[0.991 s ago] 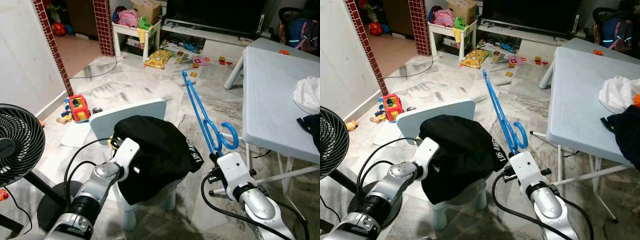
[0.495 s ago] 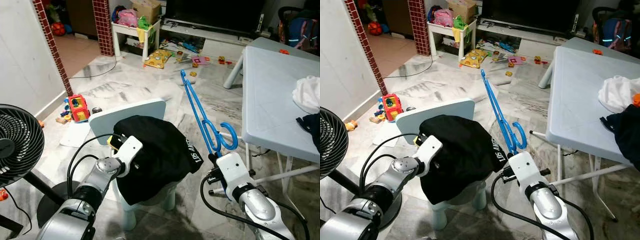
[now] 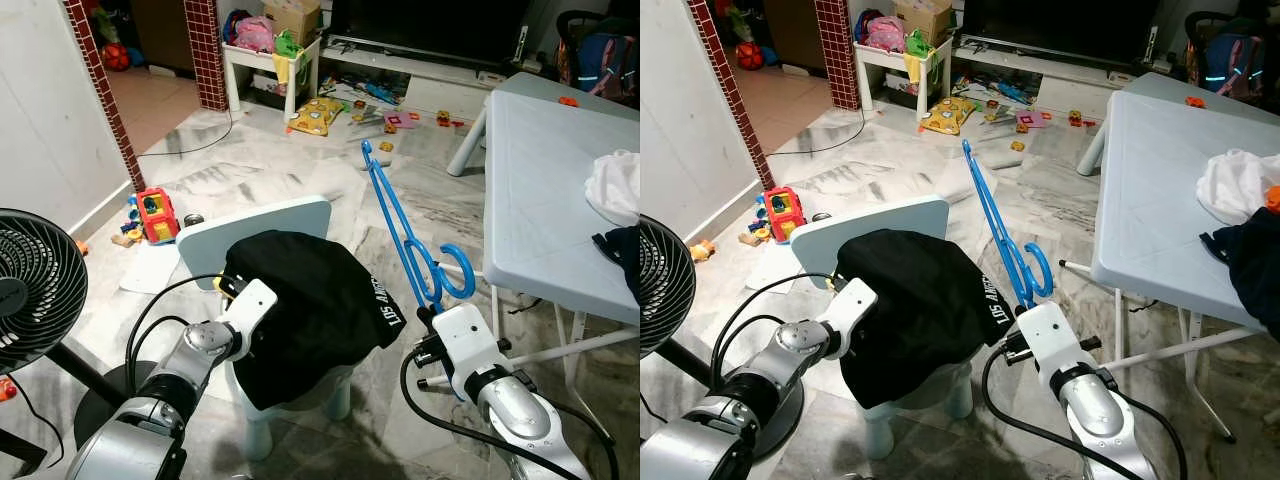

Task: Hang hanger

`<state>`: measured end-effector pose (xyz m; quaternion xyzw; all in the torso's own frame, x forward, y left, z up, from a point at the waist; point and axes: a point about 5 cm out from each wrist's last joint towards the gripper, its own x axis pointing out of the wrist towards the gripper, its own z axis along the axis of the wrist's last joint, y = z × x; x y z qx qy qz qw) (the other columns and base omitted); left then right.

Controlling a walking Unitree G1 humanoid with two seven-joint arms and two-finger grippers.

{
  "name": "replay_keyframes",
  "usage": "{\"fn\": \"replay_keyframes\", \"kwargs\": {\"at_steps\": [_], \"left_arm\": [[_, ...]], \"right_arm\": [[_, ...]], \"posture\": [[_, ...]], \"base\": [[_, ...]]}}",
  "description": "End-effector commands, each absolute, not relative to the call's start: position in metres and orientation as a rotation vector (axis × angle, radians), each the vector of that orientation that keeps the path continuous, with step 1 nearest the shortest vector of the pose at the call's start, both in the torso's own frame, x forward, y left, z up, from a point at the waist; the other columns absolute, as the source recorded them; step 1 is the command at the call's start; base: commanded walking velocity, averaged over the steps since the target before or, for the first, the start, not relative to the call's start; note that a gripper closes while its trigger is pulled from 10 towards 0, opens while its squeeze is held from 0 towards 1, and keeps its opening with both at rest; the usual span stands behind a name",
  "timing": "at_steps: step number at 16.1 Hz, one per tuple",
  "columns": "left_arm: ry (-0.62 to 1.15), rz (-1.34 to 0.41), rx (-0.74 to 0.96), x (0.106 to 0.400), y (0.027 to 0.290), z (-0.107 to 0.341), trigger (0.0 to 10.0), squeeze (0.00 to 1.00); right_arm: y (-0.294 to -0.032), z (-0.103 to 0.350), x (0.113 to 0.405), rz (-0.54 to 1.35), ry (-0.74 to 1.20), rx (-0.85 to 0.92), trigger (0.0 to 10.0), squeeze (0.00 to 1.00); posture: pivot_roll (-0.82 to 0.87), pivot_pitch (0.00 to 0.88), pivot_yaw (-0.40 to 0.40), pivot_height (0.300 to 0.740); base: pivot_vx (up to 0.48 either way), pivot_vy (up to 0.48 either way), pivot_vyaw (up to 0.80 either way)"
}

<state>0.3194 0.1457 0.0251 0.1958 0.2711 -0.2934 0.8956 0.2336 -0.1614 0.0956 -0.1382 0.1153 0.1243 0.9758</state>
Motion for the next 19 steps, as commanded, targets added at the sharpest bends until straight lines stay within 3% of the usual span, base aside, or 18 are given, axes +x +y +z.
{"fn": "replay_keyframes", "kwargs": {"at_steps": [1,3,10,13,14,15,19], "left_arm": [[0.571,-0.612,0.417,0.318,0.149,0.024,0.0,0.00],[0.563,-0.574,0.414,0.319,0.153,0.024,0.0,0.00],[0.248,-0.422,0.395,0.355,0.141,0.075,0.0,0.00],[0.151,-0.505,0.457,0.358,0.126,0.087,0.0,0.00],[0.093,-0.562,0.455,0.353,0.125,0.090,10.0,0.47],[0.060,-0.593,0.426,0.349,0.126,0.090,10.0,1.00],[0.089,-0.710,0.379,0.307,0.144,0.054,10.0,1.00]], "right_arm": [[-0.163,0.101,0.236,0.248,0.213,-0.285,10.0,0.00],[-0.162,0.101,0.237,0.249,0.213,-0.283,10.0,0.00],[-0.163,0.103,0.239,0.243,0.205,-0.286,10.0,0.00],[-0.164,0.102,0.239,0.243,0.205,-0.290,10.0,0.00],[-0.165,0.103,0.239,0.242,0.205,-0.293,10.0,0.00],[-0.166,0.102,0.239,0.240,0.206,-0.295,10.0,0.00],[-0.163,0.101,0.242,0.256,0.202,-0.298,10.0,0.00]], "posture": [[-0.02,0.015,-0.077,0.740],[-0.02,0.014,-0.078,0.740],[-0.03,0.008,-0.077,0.740],[-0.03,0.002,-0.076,0.740],[-0.02,0.000,-0.074,0.740],[-0.02,0.000,-0.074,0.740],[0.01,0.000,-0.080,0.740]], "base": [[0.000,0.000,0.00],[0.000,0.000,0.00],[0.000,0.000,0.00],[0.000,0.000,0.00],[0.000,0.000,0.00],[0.000,0.000,0.00],[0.000,0.000,0.00]]}}
